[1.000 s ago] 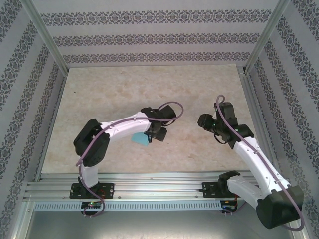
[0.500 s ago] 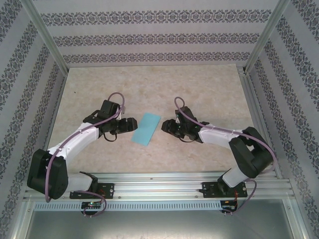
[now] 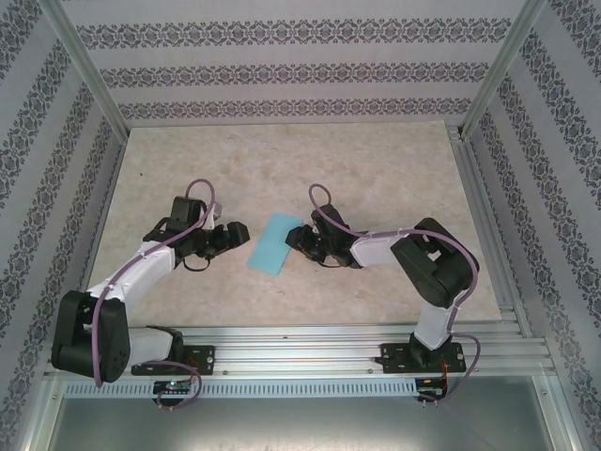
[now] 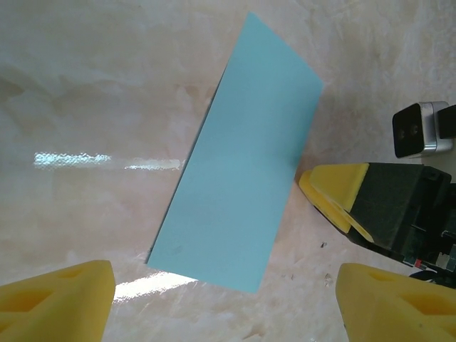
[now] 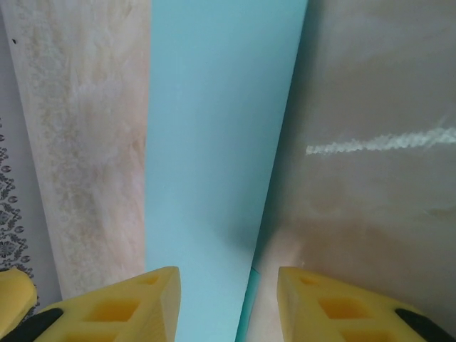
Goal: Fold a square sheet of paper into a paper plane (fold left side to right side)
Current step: Pick up the paper from the center of the table.
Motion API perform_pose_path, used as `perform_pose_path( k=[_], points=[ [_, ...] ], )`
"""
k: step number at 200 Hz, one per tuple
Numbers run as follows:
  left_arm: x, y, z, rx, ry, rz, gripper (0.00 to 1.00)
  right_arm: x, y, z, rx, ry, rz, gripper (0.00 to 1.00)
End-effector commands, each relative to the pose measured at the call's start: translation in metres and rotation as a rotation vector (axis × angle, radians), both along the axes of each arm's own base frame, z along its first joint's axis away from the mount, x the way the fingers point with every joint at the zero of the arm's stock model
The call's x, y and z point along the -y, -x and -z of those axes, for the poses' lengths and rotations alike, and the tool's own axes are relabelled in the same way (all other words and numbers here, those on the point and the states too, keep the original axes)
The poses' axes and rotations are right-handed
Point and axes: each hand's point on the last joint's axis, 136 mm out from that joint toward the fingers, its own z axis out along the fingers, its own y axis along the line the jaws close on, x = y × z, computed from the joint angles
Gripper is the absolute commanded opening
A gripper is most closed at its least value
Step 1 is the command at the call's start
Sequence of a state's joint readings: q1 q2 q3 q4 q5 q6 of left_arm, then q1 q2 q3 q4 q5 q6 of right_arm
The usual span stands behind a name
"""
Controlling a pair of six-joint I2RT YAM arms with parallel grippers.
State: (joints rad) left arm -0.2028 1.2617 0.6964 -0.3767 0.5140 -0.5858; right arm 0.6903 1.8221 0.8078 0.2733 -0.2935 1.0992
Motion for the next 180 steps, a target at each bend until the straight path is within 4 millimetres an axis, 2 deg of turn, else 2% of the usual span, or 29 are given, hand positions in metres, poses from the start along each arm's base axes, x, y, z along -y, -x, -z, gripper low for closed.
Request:
perform_pose_path(
  k=[1, 54, 69, 90, 108, 132, 153, 180],
  points=[
    [0.000, -0.005, -0.009, 0.048, 0.030, -0.001, 0.82, -0.012, -0.004, -0.004, 0.008, -0.017, -0.001, 0.40],
    [-0.001, -0.004, -0.009, 0.049, 0.026, 0.000, 0.82, -0.019, -0.006, 0.001, -0.011, -0.028, 0.005, 0.37],
    [-0.001, -0.004, -0.009, 0.050, 0.029, 0.000, 0.82, -0.021, -0.007, 0.001, -0.006, -0.041, 0.005, 0.33],
    [-0.002, -0.003, -0.009, 0.047, 0.037, 0.001, 0.82, -0.021, -0.010, -0.003, 0.019, -0.059, 0.006, 0.22],
    [-0.001, -0.003, -0.010, 0.049, 0.057, 0.003, 0.83, -0.021, -0.013, -0.012, 0.059, -0.088, -0.003, 0.09],
    [0.002, -0.004, -0.010, 0.046, 0.096, 0.001, 0.83, -0.019, -0.015, -0.027, 0.114, -0.126, -0.024, 0.00],
    [0.003, -0.006, -0.015, 0.053, 0.144, 0.000, 0.83, -0.014, -0.014, -0.046, 0.174, -0.161, -0.050, 0.00],
    [0.003, -0.010, -0.032, 0.093, 0.237, -0.004, 0.86, -0.001, -0.012, -0.077, 0.252, -0.231, -0.094, 0.00]
  ],
)
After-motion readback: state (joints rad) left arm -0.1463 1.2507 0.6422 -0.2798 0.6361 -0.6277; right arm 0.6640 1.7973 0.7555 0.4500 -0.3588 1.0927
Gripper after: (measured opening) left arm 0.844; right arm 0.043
